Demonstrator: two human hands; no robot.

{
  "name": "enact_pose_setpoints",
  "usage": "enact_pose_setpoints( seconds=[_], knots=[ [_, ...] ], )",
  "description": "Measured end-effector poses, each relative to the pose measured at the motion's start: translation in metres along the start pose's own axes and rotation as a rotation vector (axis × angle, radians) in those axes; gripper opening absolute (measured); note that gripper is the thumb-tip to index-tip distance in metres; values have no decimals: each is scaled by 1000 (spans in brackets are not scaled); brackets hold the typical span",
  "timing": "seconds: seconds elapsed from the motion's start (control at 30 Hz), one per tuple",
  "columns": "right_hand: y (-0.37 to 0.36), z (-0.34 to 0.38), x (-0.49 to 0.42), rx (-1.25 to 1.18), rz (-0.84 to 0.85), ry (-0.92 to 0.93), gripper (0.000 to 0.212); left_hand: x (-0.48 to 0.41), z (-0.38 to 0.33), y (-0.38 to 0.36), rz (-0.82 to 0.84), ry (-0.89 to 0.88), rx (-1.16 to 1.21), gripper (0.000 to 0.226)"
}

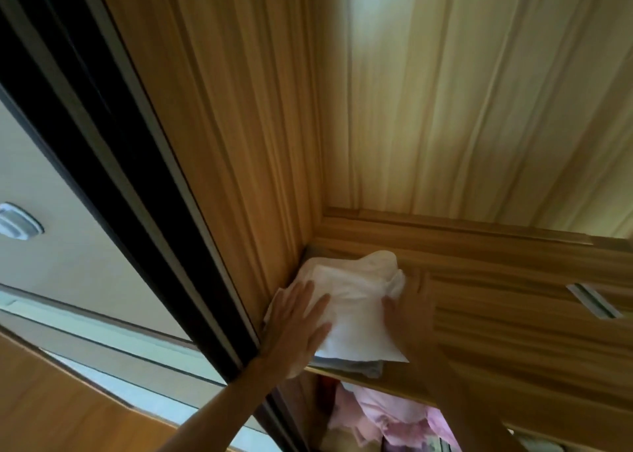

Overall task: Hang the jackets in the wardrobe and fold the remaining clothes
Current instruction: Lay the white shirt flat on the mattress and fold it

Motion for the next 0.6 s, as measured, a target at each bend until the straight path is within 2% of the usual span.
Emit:
enact_pose_setpoints(
  seconds=[0.07, 0.1, 0.17, 0.27, 0.47, 0.53, 0.6],
  knots=[
    [-6, 6, 9, 160, -188, 356, 66, 3, -1, -15, 60, 52, -2, 57],
    [-12, 9, 16, 190, -189, 503, 65, 2, -2, -21, 82, 85, -4, 57],
    [-29, 4, 25, 236, -113, 663, 58, -4, -4, -29, 103, 118, 8, 57],
    [-53, -12, 26, 320, 116, 598, 59, -9, -4, -38, 145, 159, 38, 62],
    [-54, -11, 13, 346, 270, 488, 88, -20, 1, -45, 183, 189, 128, 75],
    [-47, -6, 17, 313, 187, 403, 86, -20, 1, -46, 195, 179, 127, 82],
    [-35, -8, 24, 210, 8, 168, 89, -21, 1, -42, 190, 193, 164, 85]
  ],
)
Point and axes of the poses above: each hand's wrist, its own x-axis away from the middle knuckle, its own y-axis out of the back of the hand, z = x × y, the point moved 3 cm from there along -x, towards the middle knuckle, and after that the axes turned 8 degrees about -z, right-handed, at the moved point
